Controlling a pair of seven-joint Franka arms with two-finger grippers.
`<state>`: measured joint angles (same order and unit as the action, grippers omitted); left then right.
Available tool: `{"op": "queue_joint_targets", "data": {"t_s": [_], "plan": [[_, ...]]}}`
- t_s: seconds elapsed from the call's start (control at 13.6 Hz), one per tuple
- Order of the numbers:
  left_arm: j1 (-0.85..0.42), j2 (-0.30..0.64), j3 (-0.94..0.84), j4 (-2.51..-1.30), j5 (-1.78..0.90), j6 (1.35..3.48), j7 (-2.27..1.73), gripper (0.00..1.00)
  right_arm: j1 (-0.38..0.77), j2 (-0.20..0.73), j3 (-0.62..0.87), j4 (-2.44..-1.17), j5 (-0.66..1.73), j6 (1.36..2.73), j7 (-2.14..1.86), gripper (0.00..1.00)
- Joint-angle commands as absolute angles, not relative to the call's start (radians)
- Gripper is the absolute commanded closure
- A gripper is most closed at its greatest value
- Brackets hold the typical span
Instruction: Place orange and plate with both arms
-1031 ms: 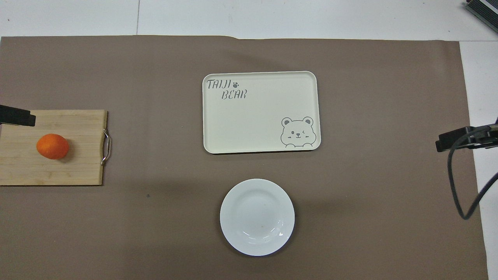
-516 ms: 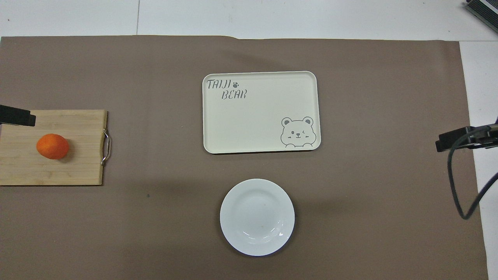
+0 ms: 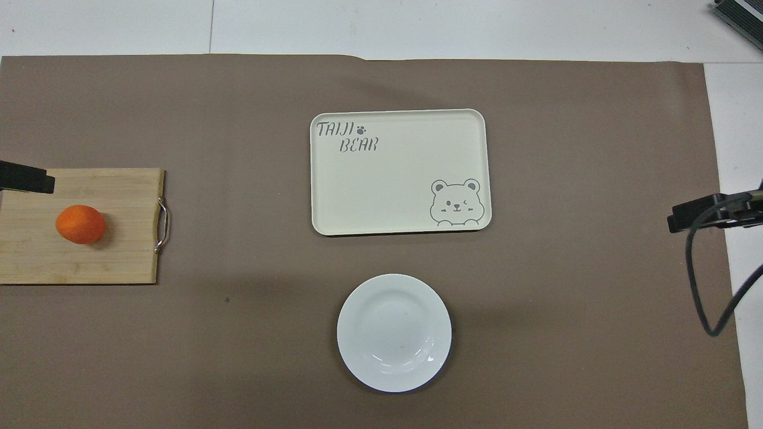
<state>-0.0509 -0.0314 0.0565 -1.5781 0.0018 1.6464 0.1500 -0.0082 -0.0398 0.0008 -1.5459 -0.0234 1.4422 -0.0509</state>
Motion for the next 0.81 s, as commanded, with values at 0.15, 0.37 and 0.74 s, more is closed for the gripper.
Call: {"op": "queue_joint_targets", "data": {"t_s": [0.15, 0.37, 0.74], "plan": [[-0.055, -0.029, 0.06, -1.568, -0.002, 1.634, 0.147, 0.0, -0.02, -0.043, 0.006, -1.551, -0.008, 1.44, -0.037, 0.0], [-0.057, -0.031, 0.06, -1.568, -0.002, 1.625, 0.137, 0.0, -0.02, -0.043, 0.006, -1.551, -0.008, 1.442, -0.034, 0.0], [-0.064, -0.028, 0.06, -1.568, -0.006, 1.641, 0.14, 0.0, -0.018, -0.043, 0.008, -1.549, -0.008, 1.442, -0.038, 0.0]]}}
